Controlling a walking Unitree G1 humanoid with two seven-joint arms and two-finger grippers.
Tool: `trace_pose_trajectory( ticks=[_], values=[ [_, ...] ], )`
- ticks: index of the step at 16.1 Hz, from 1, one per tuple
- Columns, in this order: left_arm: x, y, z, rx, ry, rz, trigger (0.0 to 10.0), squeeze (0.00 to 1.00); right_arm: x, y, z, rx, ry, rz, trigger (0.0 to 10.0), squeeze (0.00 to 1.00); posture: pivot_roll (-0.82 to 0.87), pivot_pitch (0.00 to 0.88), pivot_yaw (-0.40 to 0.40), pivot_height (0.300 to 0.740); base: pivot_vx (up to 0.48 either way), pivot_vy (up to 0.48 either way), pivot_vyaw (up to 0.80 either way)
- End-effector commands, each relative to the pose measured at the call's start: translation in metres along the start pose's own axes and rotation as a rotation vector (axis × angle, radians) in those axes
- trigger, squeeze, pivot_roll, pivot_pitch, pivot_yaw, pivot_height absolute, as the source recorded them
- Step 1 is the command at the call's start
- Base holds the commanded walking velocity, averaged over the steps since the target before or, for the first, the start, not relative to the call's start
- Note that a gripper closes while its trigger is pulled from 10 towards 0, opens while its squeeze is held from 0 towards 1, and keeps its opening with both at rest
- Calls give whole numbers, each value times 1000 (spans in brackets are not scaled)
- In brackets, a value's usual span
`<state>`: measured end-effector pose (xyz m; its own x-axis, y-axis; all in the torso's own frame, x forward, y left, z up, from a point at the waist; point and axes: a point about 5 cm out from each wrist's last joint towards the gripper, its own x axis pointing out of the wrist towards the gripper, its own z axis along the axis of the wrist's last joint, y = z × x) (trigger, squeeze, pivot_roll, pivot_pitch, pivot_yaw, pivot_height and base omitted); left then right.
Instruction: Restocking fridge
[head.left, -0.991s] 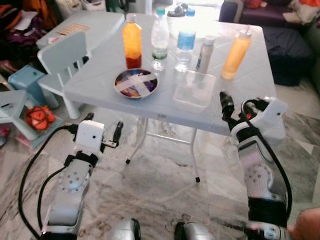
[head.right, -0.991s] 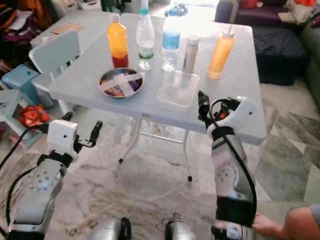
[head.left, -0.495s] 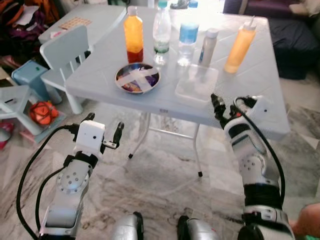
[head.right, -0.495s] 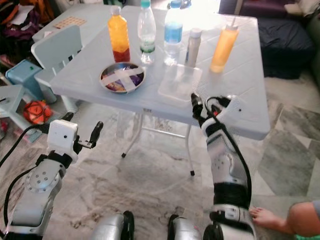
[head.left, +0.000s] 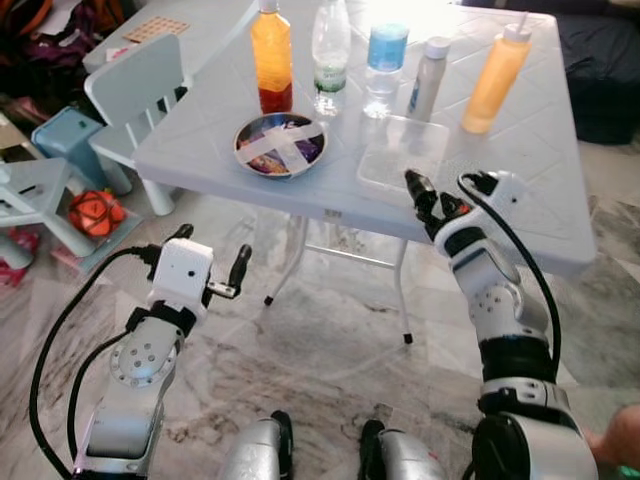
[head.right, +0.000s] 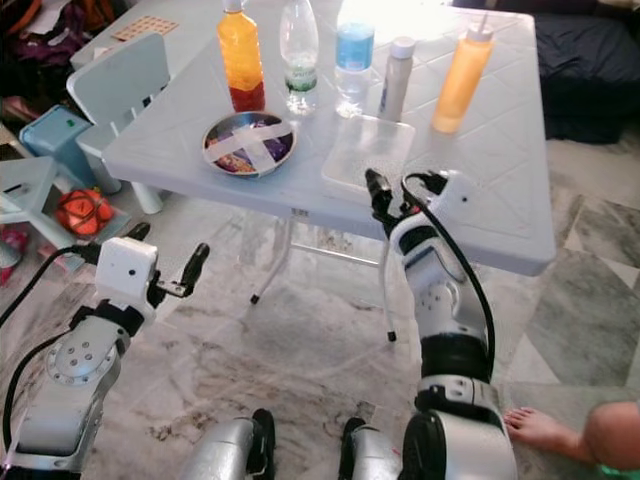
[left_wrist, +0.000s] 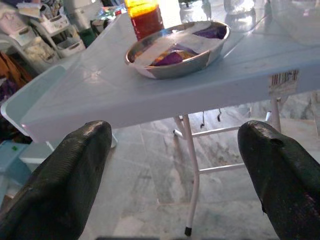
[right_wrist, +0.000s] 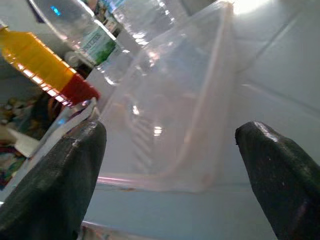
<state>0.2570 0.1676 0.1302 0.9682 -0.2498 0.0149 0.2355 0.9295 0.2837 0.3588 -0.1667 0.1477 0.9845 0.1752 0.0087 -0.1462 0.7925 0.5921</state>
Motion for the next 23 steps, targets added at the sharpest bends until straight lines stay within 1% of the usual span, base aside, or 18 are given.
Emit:
trace_pose_trajectory(
  ticks=[1,2,4,8,9,10,12,19,22,23],
  values=[
    [-5,4,-3,18,26,-1,10000,0,4,3,2,5,0,28,4275,0,179,205,72,740,0,0,0],
    [-6,4,-3,21,30,-5,10000,0,7,4,4,8,-1,40,39,0,183,209,75,740,0,0,0],
    [-7,4,-2,32,35,-11,10000,0,8,5,2,29,6,41,0,0,188,218,78,740,0,0,0],
    [-7,4,-2,35,36,-11,10000,0,7,4,0,38,14,29,0,0,189,222,79,740,0,0,0],
    [-9,3,0,36,38,-19,10000,0,7,0,-3,91,26,5,0,0,187,227,80,740,0,0,0],
    [-9,2,0,37,38,-24,10000,0,7,-1,-3,115,28,12,0,0,187,228,80,740,0,0,0],
    [-9,1,0,37,38,-27,10000,0,8,-2,-1,130,27,11,0,0,187,229,78,740,0,0,0],
    [-9,0,0,35,43,-25,10000,0,11,-3,3,124,28,16,0,0,183,224,67,740,0,0,0],
    [-7,-1,0,37,39,-23,10000,0,10,0,7,109,12,21,0,0,176,215,63,740,0,0,0],
    [-6,-1,0,36,37,-23,10000,0,9,4,9,92,0,28,471,0,173,212,62,740,0,0,0]
  ],
)
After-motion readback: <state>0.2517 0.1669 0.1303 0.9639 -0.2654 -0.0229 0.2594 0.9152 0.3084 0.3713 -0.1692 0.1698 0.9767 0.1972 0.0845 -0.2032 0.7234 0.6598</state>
